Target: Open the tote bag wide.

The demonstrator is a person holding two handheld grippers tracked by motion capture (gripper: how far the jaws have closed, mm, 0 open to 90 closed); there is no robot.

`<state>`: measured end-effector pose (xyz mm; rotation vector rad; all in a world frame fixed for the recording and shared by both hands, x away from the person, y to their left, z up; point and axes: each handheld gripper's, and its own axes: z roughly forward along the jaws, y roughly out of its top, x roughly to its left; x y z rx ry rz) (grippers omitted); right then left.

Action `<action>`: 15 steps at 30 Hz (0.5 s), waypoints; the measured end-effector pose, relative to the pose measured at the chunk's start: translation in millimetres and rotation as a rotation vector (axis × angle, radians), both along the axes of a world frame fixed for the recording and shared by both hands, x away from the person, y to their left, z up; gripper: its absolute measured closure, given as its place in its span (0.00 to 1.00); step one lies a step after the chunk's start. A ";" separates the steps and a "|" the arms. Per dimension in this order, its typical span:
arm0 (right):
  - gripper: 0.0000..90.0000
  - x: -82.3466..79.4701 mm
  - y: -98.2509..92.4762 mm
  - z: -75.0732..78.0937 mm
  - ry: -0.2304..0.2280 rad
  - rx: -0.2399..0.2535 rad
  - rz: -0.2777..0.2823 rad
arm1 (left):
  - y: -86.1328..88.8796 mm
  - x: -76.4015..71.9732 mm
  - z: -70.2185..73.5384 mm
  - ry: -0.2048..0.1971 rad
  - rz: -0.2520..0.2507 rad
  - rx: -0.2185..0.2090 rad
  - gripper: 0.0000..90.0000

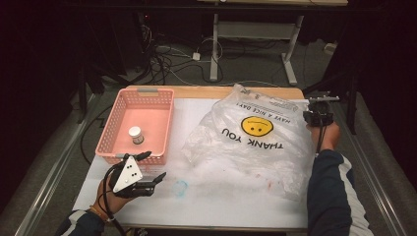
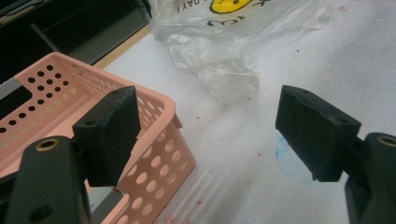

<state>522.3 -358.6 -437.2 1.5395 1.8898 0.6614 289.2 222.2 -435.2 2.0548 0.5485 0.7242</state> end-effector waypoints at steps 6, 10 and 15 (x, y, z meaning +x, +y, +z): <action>1.00 -33.1 -8.2 4.4 -0.009 -0.014 0.042 | 0.2 -3.4 0.0 -0.005 0.013 0.010 0.24; 1.00 -57.3 -6.4 1.1 -0.010 0.000 0.078 | -3.3 -2.7 -3.1 0.008 0.018 0.031 0.24; 1.00 -83.3 -2.1 -3.7 -0.034 -0.011 0.122 | -6.8 -1.7 -6.4 0.026 0.028 0.049 0.24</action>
